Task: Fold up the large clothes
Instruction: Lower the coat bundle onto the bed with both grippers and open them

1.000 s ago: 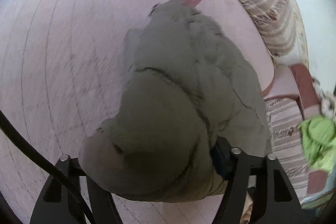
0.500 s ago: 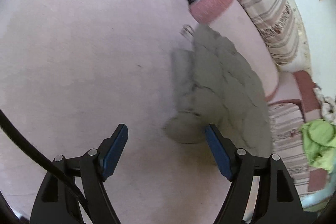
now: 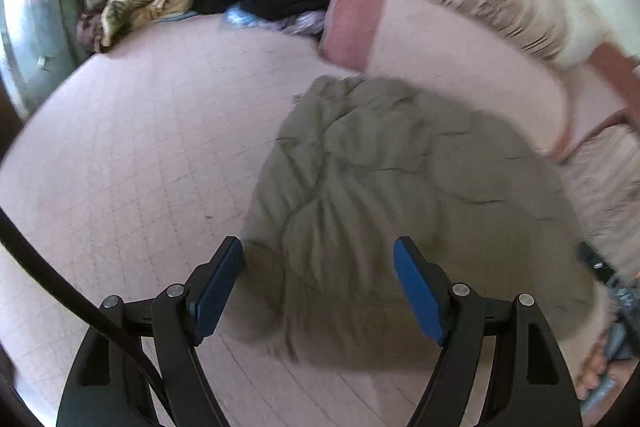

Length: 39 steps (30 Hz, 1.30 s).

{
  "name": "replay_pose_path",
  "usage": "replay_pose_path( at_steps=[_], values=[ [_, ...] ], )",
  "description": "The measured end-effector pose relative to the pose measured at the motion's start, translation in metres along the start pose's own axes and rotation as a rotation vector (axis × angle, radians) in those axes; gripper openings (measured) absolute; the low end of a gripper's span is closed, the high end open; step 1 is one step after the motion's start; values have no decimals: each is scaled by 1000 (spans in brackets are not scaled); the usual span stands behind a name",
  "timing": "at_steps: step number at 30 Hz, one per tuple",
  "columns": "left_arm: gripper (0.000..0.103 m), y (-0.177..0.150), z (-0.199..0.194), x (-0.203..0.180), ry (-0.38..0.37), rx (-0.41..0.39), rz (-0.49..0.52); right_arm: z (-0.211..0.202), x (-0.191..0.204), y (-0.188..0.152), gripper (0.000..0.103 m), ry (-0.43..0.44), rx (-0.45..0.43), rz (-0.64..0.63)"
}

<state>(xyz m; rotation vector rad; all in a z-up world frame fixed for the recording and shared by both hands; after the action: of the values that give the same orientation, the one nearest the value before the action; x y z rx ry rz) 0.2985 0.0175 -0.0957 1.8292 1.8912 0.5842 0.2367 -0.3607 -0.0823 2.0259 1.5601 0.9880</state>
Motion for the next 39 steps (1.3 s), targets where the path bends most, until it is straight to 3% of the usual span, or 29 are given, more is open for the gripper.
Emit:
replay_pose_path(
  at_steps=[2, 4, 6, 9, 13, 17, 20, 22, 26, 32, 36, 39],
  values=[
    [78, -2, 22, 2, 59, 23, 12, 25, -4, -4, 78, -41, 39, -2],
    [92, -4, 37, 5, 68, 42, -5, 48, -14, -8, 81, -56, 73, 28],
    [94, -4, 41, 14, 44, 47, -48, 55, -23, -9, 87, -51, 71, 60],
    [94, -2, 41, 18, 12, 61, -60, 49, -24, -6, 86, -49, 71, 58],
    [94, -7, 11, 29, 64, -34, -17, 8, -38, -12, 84, -81, 0, 63],
    [94, -15, -25, 40, 162, -138, 9, -12, -80, -34, 83, -119, 29, 111],
    [94, -22, -64, 52, 264, -263, 2, -30, -95, -43, 78, -149, 30, 103],
    [97, -27, -84, 56, 300, -308, -5, -53, -98, -45, 80, -224, -1, 108],
    [97, -42, -123, 57, 266, -363, -29, -88, -87, -57, 80, -200, -41, 110],
    [97, -70, -167, 41, 264, -433, -1, -104, -70, -99, 81, -200, 0, 81],
    [98, -88, -175, 28, 195, -412, 8, -112, -64, -130, 81, -181, 28, 114],
    [98, -105, -170, 18, 144, -346, 4, -118, -47, -151, 81, -148, 50, 120]
  ],
)
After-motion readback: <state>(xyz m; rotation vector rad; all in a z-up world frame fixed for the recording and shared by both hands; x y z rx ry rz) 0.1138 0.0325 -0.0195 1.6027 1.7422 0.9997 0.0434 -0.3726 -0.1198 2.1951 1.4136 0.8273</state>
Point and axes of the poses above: each gripper's, at about its wrist camera, not at the fingertips, and z roughly the way its jaws point, x to its left, y to its top, the point moved 7 cm from there along z, roughly the way its jaws point, and after that the axes turned 8 degrees about y, right-handed, at the moved point
